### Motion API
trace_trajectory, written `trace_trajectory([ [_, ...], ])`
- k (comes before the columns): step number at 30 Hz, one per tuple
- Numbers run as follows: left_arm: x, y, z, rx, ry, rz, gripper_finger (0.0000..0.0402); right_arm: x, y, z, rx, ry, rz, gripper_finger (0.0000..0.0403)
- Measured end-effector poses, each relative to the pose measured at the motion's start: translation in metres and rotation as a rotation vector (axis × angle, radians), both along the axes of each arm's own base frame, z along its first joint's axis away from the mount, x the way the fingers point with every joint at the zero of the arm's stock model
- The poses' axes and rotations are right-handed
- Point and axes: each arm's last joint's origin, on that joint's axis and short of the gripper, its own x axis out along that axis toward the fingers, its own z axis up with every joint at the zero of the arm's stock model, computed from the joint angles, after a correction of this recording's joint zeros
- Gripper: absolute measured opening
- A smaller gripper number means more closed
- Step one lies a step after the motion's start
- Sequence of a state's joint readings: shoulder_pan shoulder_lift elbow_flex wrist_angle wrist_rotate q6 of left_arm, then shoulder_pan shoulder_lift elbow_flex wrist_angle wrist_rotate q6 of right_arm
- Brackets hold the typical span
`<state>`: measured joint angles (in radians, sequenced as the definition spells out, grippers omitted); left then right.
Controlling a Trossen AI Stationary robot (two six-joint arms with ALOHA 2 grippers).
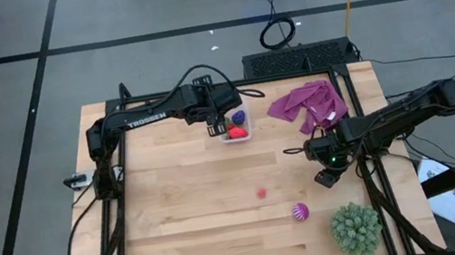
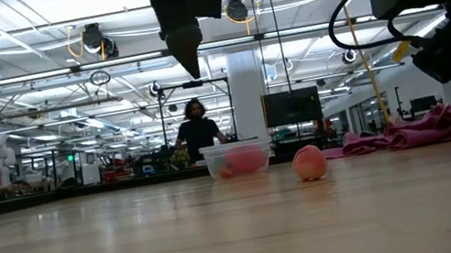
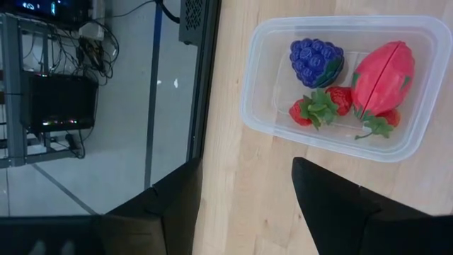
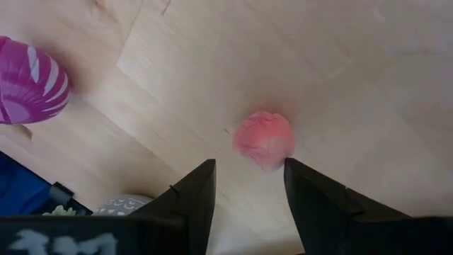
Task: Pick and placing Produce into tupperware
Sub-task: Put the bottom pink peach into the transparent bin
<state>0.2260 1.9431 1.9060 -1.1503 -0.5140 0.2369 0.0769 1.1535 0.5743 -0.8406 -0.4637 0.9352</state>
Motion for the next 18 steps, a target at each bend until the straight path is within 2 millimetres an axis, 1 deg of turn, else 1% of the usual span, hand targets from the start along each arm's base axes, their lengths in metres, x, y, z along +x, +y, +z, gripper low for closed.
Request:
trace_trajectory([
  [12,0.0,0.0,0.0,0.003,0.006,-0.01,0.0225,0.003,0.003,-0.009,-0.023,0.049,0.018,0.0157],
  [18,0.0,0.0,0.0,0.003,0.007,-0.011,0.0225,0.01,0.004,-0.014,-0.026,0.035,0.027,0.0157],
])
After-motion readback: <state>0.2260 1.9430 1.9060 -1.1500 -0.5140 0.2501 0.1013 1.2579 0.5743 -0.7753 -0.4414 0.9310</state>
